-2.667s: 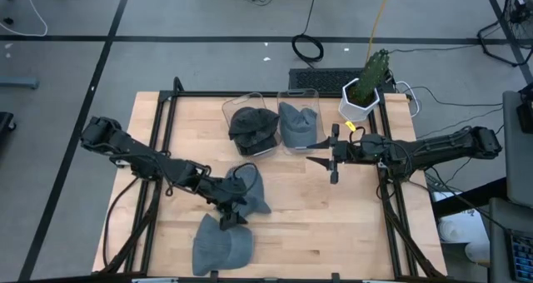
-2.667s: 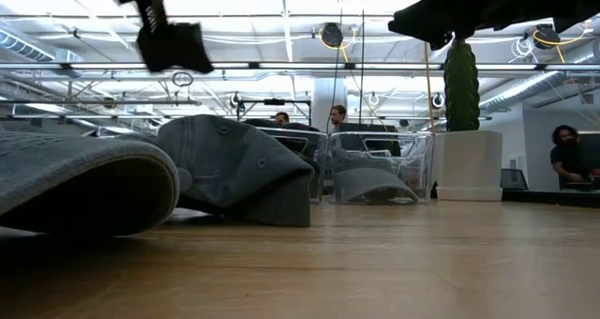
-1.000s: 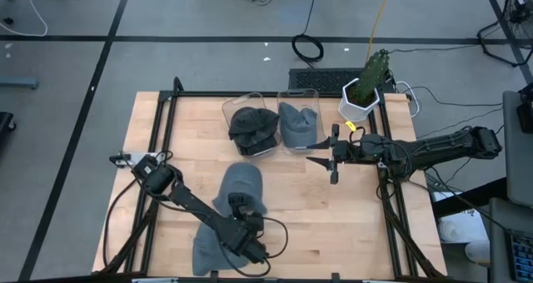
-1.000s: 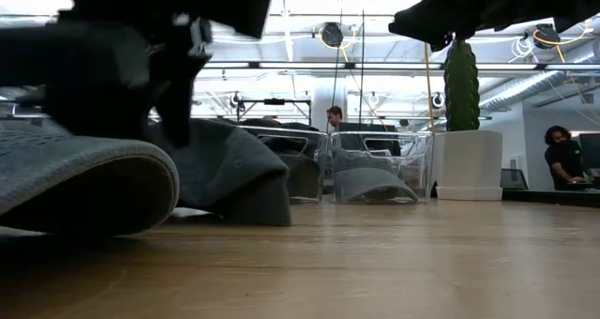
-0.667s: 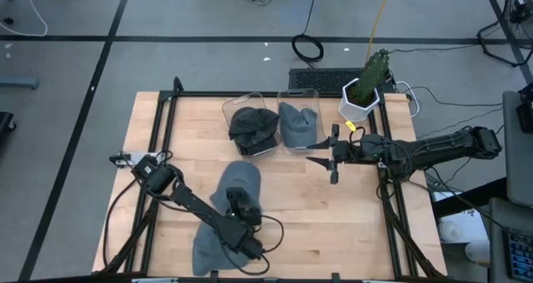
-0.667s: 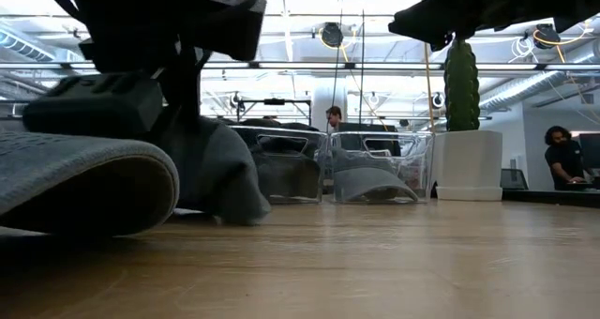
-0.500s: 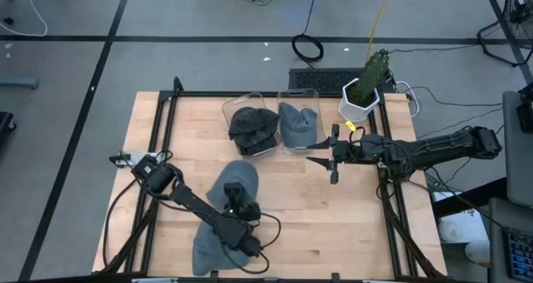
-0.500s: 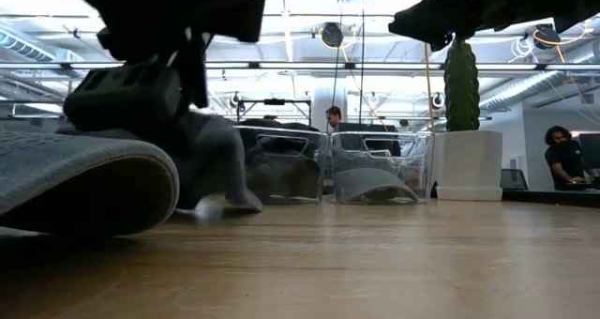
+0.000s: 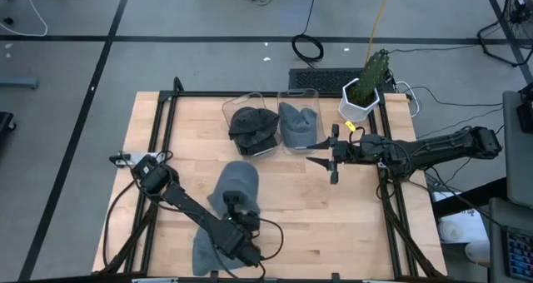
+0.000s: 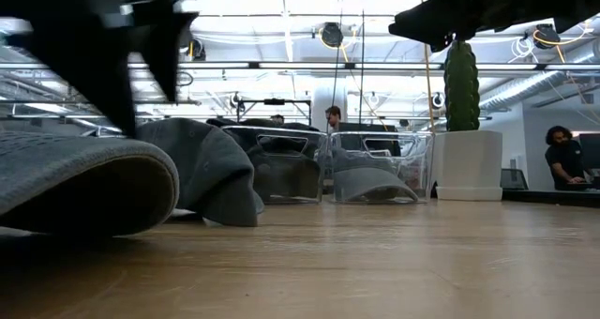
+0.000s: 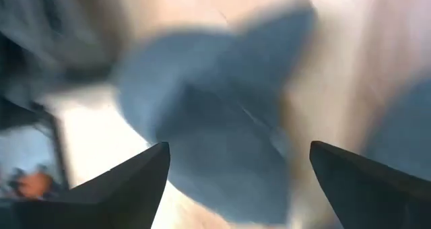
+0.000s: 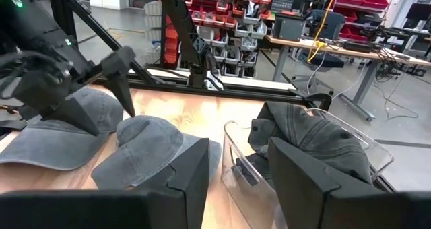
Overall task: Pick & Place hat
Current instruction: Put the top gray cap into the right transparent bin
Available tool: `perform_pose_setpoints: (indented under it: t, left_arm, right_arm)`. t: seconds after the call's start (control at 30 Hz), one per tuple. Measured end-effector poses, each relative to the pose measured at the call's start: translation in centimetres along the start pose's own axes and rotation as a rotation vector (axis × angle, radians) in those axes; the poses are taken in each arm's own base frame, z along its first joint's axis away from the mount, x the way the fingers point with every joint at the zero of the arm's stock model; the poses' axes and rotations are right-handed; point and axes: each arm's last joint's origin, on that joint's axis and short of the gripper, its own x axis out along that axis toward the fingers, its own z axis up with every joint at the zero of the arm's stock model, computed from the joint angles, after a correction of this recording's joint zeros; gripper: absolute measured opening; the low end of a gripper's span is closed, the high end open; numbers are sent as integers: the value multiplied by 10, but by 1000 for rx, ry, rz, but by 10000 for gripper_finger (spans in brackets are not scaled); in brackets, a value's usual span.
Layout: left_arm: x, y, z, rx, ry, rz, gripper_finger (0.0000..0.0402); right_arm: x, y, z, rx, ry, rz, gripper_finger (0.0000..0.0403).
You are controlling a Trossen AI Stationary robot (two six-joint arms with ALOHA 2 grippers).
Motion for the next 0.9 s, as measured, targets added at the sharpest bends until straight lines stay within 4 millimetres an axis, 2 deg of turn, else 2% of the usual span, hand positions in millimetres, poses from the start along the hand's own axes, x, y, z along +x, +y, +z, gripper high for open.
perform_pose_setpoints:
  t: [0.07,0.2,0.37,0.6,0.73,0.9]
  left_arm:
    - [1,-4,-4,-4,53,-50,365]
    - [5,-11,-11,-22,70,-30,365]
    - [20,-20,-17,-42,118,-74,365]
    - [33,-19,-19,-44,79,23,365]
    - [40,-21,-17,-77,141,-61,365]
    - [45,-25,-21,-79,153,-72,365]
  right_arm:
    - [0,0,0,0,0,0,139]
    - [0,0,0,1,0,0,139]
    - [0,0,0,12,0,1,139]
    - [0,0,0,10,0,1,139]
    - [0,0,0,10,0,1,139]
    - [0,0,0,7,0,1,139]
